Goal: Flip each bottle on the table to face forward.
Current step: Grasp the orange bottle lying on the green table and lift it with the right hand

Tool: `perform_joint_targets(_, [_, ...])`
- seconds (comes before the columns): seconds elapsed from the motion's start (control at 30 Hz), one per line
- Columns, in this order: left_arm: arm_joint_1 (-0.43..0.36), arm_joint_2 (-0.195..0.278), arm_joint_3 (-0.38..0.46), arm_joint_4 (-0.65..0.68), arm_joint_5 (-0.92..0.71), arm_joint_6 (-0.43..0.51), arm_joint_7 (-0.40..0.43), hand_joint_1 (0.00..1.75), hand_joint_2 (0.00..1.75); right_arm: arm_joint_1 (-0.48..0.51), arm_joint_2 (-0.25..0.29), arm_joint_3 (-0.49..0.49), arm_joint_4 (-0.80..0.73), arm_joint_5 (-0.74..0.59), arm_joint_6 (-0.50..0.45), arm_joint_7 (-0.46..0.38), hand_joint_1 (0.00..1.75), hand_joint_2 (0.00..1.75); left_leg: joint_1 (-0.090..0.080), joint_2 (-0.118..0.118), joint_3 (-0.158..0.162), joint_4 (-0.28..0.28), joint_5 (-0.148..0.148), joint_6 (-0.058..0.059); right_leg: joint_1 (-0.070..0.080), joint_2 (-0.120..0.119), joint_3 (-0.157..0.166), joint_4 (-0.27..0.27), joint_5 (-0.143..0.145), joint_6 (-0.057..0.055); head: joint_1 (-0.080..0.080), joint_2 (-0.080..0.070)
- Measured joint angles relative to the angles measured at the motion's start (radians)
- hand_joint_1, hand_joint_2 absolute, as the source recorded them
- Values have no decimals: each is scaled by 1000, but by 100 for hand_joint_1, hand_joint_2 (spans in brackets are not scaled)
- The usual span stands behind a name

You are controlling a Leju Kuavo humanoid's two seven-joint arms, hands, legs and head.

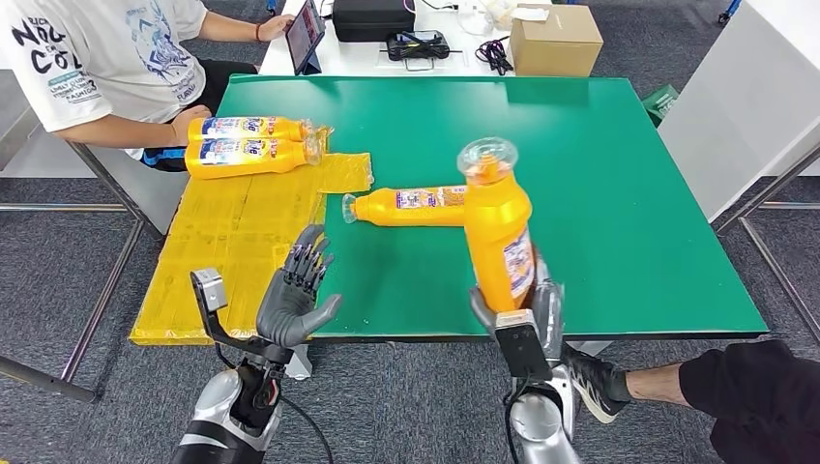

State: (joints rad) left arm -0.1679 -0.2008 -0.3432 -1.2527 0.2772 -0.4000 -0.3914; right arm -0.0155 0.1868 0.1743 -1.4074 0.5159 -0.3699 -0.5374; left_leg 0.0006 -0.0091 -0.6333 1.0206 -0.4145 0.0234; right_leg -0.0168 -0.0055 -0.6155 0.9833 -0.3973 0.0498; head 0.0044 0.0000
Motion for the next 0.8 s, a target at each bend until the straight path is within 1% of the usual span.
perform_joint_targets(0.1, [5, 8, -18, -6, 8, -8, -1, 0, 175, 0, 12, 35, 60, 16, 35, -4, 175, 175, 0, 0, 0, 0, 0, 0, 0, 0, 0, 0, 0, 0, 0, 0])
perform_joint_targets(0.27, [6, 17, -47, -8, 8, -24, -1, 0, 175, -9, 28, 110, 154, 38, 58, -11, 175, 175, 1, 0, 0, 0, 0, 0, 0, 0, 0, 0, 0, 0, 0, 0])
perform_joint_targets(0.43, [6, 22, -82, -8, -11, -34, 2, 0, 175, -40, 37, 174, 219, 61, 92, 1, 175, 175, 0, 0, 0, 0, 0, 0, 0, 0, 0, 0, 0, 0, 0, 0])
perform_joint_targets(0.63, [5, 26, -107, -8, -23, -39, 3, 0, 175, -74, 46, 234, 293, 87, 115, 20, 175, 175, 0, 0, 0, 0, 0, 0, 0, 0, 0, 0, 0, 0, 0, 0])
perform_joint_targets(0.8, [2, 31, -112, -8, -33, -40, 6, 0, 175, -103, 57, 273, 361, 99, 126, 24, 175, 175, 0, 0, 0, 0, 0, 0, 0, 0, 0, 0, 0, 0, 0, 0])
